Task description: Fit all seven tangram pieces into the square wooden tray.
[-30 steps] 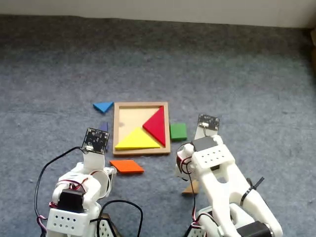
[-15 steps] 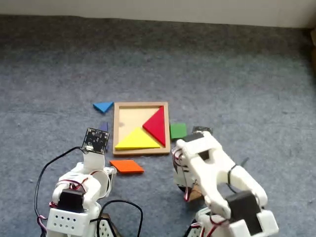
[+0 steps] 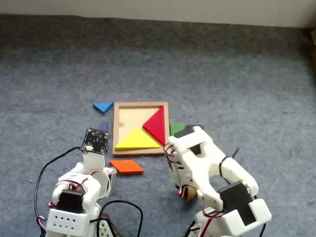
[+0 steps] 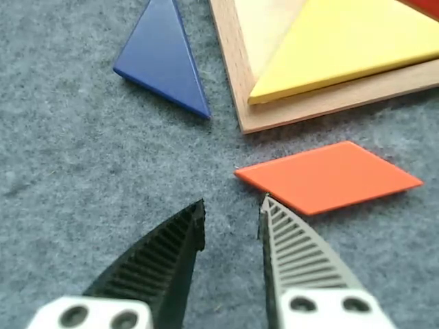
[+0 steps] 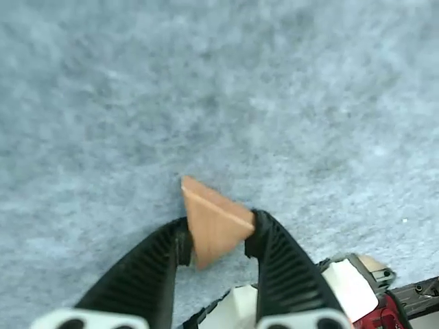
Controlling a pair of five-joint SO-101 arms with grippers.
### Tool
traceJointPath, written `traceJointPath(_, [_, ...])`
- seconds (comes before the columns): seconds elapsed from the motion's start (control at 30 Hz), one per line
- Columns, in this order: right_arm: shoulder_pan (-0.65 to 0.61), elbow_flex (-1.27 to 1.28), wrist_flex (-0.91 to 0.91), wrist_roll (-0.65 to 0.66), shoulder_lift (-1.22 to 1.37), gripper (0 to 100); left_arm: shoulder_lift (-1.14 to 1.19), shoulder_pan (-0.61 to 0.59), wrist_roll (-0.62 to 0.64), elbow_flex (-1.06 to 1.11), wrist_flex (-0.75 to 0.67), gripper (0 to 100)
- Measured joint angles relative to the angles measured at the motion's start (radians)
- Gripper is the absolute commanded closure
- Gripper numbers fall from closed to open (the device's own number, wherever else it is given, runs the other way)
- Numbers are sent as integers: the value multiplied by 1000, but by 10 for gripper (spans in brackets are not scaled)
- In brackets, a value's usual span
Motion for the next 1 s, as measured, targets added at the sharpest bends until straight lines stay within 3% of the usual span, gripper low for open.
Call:
traceJointPath(0.23, [-5,-38,-11,101,-97,993,0,2,0,0,0,854])
traceJointPath(0.57, [91,-46,-92,345,-391,993,0,0,0,0,0,854])
traceJointPath(0.9, [64,-46,-330,400,-324,987,0,2,0,0,0,854])
traceJointPath(1.0, [66,-46,-319,402,-318,914,0,0,0,0,0,854])
